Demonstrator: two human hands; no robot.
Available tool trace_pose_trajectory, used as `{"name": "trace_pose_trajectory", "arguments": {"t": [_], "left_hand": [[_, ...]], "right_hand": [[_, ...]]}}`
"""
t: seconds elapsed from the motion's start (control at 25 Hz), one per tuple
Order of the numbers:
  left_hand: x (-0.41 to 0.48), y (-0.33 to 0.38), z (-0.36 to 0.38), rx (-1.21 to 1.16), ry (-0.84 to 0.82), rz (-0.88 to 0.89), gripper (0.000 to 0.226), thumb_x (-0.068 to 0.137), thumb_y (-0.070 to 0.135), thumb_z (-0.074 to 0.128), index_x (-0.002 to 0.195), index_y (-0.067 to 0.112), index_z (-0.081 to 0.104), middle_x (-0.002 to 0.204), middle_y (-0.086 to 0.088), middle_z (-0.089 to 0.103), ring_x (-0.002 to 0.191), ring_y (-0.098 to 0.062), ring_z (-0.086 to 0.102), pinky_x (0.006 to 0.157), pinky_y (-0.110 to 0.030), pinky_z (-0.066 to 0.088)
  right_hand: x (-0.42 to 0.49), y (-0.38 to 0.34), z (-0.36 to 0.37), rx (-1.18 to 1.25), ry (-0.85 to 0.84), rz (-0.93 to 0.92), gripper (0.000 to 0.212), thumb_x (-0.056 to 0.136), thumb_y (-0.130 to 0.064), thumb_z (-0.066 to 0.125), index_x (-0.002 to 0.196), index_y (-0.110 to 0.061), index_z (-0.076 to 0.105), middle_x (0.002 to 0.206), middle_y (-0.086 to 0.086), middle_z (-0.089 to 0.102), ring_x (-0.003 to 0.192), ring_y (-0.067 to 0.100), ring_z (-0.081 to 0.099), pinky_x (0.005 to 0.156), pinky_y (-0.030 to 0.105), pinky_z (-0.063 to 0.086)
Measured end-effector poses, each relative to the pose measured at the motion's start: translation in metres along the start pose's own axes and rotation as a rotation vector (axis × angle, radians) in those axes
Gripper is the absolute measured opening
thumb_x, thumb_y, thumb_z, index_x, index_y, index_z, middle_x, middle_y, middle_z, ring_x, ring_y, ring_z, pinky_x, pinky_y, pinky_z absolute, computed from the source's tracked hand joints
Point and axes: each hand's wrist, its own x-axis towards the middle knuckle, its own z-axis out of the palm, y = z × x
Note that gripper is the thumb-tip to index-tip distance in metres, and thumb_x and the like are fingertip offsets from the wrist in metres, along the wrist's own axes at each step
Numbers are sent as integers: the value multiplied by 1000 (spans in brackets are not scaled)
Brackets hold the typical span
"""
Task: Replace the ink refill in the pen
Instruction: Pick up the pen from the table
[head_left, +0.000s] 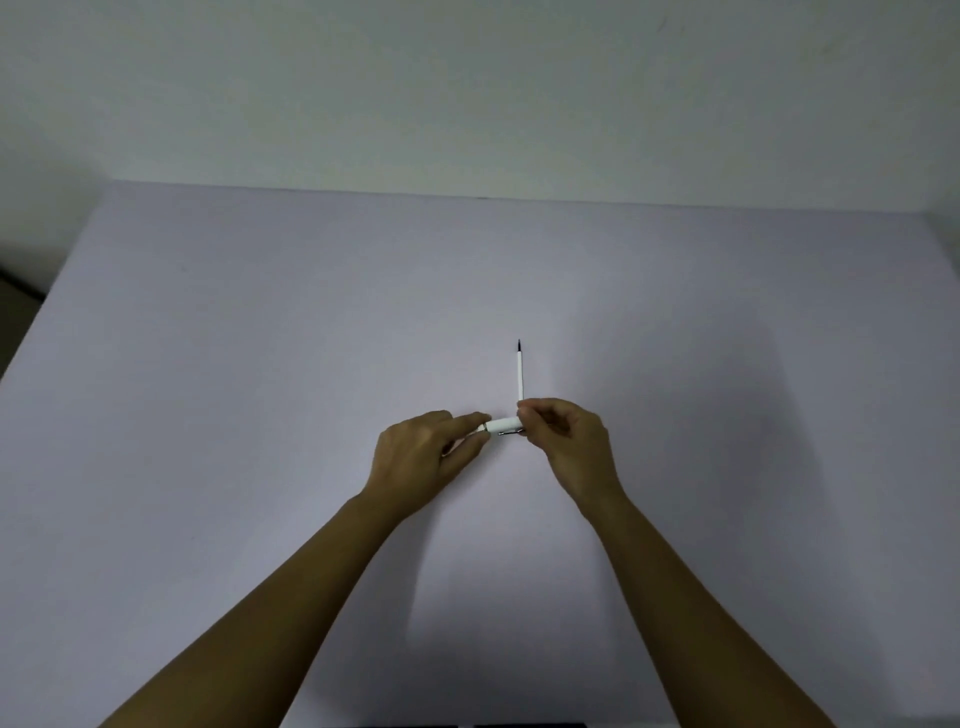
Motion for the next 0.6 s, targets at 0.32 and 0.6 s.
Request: {"name": "trace_pose_trajectory", "arguments": {"t": [0.32, 0.6], "left_hand": [[-4, 5, 2, 1, -38, 8, 37, 82, 54, 45, 95, 32, 73, 52, 8, 56, 44, -7, 47, 42, -10, 17], [-10, -6, 14, 23, -74, -62, 50, 85, 51, 40, 114, 19, 65, 67, 4, 63, 55, -17, 59, 47, -22, 42]], "right_hand": [[-10, 18, -2, 159, 32, 74, 7, 84, -13, 66, 89, -17, 69, 83, -1, 71, 78, 8, 69, 68, 12, 53], [12, 47, -26, 85, 173, 161, 12, 85, -25, 65, 94, -18, 70, 93, 6, 71, 88, 18, 66, 85, 28, 52]]}}
